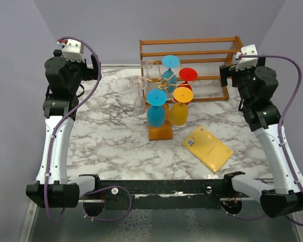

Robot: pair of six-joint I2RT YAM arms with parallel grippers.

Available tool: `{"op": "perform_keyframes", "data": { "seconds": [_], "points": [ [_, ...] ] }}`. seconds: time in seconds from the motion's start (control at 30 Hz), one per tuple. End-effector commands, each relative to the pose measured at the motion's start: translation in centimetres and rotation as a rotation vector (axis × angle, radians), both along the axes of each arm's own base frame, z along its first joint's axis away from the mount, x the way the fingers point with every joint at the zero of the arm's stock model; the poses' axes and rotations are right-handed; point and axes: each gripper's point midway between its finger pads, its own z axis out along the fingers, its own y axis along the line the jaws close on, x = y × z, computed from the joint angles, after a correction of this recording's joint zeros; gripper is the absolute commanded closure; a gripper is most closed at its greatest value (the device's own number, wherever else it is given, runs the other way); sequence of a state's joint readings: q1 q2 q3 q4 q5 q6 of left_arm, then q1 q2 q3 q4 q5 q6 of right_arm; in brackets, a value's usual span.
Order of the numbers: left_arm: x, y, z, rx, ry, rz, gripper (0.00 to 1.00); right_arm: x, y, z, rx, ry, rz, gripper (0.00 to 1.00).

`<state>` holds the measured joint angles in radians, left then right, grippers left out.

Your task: Place the wine glass upside down on the wine glass rack

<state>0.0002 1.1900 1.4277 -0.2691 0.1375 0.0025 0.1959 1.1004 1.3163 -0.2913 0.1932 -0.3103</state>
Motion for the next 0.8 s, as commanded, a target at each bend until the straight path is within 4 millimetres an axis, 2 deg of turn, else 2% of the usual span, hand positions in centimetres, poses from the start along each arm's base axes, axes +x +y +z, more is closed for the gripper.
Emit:
{"op": "perform_keyframes", "data": {
  "seconds": [0.0, 0.1, 0.23, 0.4, 0.57, 0.67, 0.77],
  "points": [
    [-0.2, 0.9, 0.9, -0.005, -0.04, 0.044, 0.01, -0.9, -2.3, 1.4, -0.02, -0.068, -0.111, 0.0],
    [0.0, 1.0, 0.5, -0.032, -0.033, 0.058, 0.01, -1.3, -2.5, 1.8, -0.051, -0.087, -0.113, 0.0],
    [0.3, 1.2, -0.6, -0.023, -0.012, 0.07, 0.01, -1.1, -2.8, 1.3, -0.048, -0.085, -0.131, 0.0],
    [-0.4, -0.2, -1.3, 0.055, -0.003, -0.038, 0.01, -0.9, -2.7, 0.5, -0.012, -0.073, -0.134, 0.0],
    [-1.0, -0.6, -3.1, 0.081, 0.025, -0.072, 0.01, -1.0, -2.4, 0.0, 0.01, -0.065, -0.114, 0.0],
    [-1.3, -0.9, -3.4, 0.071, 0.025, -0.085, 0.01, -1.1, -2.4, 0.6, 0.014, -0.076, -0.108, 0.0],
    [-1.8, -0.4, -3.2, 0.063, 0.021, -0.05, 0.01, -1.6, -2.0, 1.0, 0.032, -0.069, -0.089, 0.0]
  ]
}}
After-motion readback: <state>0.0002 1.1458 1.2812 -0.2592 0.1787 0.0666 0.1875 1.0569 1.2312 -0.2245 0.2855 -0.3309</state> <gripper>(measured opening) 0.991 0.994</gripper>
